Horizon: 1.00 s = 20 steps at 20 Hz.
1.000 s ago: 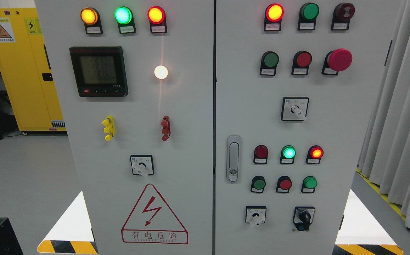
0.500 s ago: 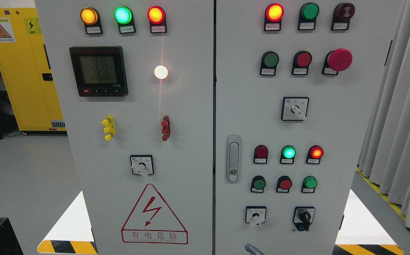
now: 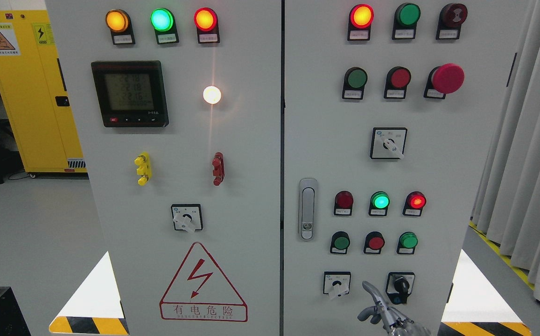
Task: Press green start button
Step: 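Raise the right hand toward the lower green push button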
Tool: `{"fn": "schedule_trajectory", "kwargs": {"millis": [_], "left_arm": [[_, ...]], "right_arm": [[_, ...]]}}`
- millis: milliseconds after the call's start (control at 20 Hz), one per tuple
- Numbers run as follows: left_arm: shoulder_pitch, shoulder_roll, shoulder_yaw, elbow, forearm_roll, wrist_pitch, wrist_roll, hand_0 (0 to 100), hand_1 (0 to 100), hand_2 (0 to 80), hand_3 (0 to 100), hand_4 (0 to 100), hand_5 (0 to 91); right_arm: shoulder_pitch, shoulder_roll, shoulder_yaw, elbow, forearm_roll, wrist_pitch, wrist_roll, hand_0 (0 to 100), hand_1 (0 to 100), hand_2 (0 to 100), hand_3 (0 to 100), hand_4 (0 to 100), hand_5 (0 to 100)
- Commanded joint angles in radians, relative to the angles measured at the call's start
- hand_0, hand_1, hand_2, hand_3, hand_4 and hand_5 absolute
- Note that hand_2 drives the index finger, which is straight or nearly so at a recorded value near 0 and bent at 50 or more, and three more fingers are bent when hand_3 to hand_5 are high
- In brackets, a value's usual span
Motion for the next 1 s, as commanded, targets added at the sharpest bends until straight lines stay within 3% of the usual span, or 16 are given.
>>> {"fn": "schedule_trajectory", "kwargs": {"millis": [0, 150, 300, 950], "left_arm": [[0.000, -0.001, 0.000, 0.000, 0.000, 0.000, -0.001, 12, 56, 0.0, 0, 0, 0.0], [0.000, -0.001, 0.000, 0.000, 0.000, 0.000, -0.001, 12, 56, 0.0, 0, 0, 0.0], [0.000, 0.000, 0.000, 0.000, 0.000, 0.000, -0.001, 12, 56, 0.0, 0, 0, 0.0], [0.000, 0.000, 0.000, 0.000, 0.000, 0.000, -0.001, 12, 56, 0.0, 0, 0, 0.0]], "right_arm": [[-0.061, -0.022, -0.042, -0.002, 0.115, 0.006, 0.010, 60, 91, 0, 97, 100, 100], [-0.090, -0.022, -0.025, 0.000, 0.122, 0.007, 0.019, 63, 92, 0, 98, 100, 100], [-0.117, -0.022, -0.011, 0.006, 0.122, 0.018, 0.054, 64, 92, 0, 98, 100, 100], [-0.205, -0.019, 0.061, 0.121, 0.118, 0.029, 0.054, 66, 92, 0, 98, 100, 100]]}}
